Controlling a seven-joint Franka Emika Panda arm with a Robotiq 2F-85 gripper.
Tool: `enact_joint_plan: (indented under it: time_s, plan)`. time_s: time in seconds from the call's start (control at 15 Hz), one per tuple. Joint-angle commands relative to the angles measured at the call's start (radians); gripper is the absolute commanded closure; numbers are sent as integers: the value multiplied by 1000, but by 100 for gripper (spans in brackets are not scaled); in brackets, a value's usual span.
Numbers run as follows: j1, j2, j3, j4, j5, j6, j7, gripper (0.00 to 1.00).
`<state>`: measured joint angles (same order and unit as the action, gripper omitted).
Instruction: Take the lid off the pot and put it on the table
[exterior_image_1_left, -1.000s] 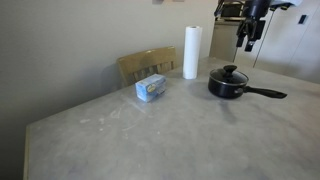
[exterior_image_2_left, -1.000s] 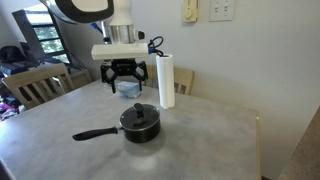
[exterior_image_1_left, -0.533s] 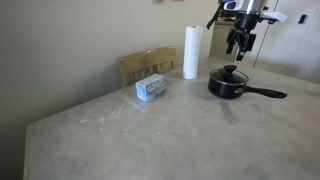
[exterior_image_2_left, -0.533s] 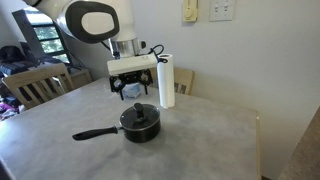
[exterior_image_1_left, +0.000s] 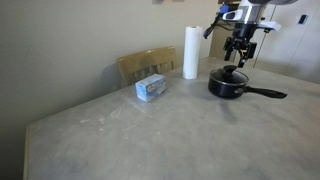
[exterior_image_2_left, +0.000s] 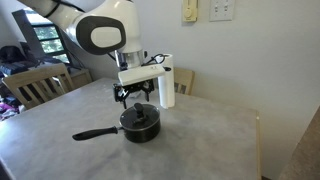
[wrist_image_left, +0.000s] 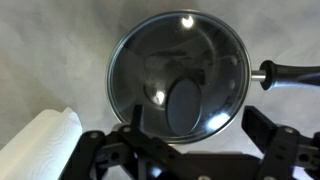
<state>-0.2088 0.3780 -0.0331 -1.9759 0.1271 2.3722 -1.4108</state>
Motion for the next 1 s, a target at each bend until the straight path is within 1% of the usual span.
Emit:
enact_joint_plan:
  time_s: [0.0,0.2,0.47,0.53,0.6,0.67,0.73,0.8,0.87,0.93]
  plan:
    - [-27,36,10,9,1,27,-27,0]
    - [-27,51,9,0,-8,54,-7,0]
    - [-30,65,20,-8,-4,99,-14,0]
    - [-30,67,23,-12,-1,120,-10,25]
    - [-31,67,27,-14,1,133,-12,26]
    - [-33,65,32,-16,4,140,-14,32]
    - [-34,65,37,-18,6,152,-16,41]
    - [-34,63,41,-19,5,155,-18,46]
    - [-34,62,44,-21,3,162,-20,55]
    - [-35,61,47,-22,4,167,-21,60]
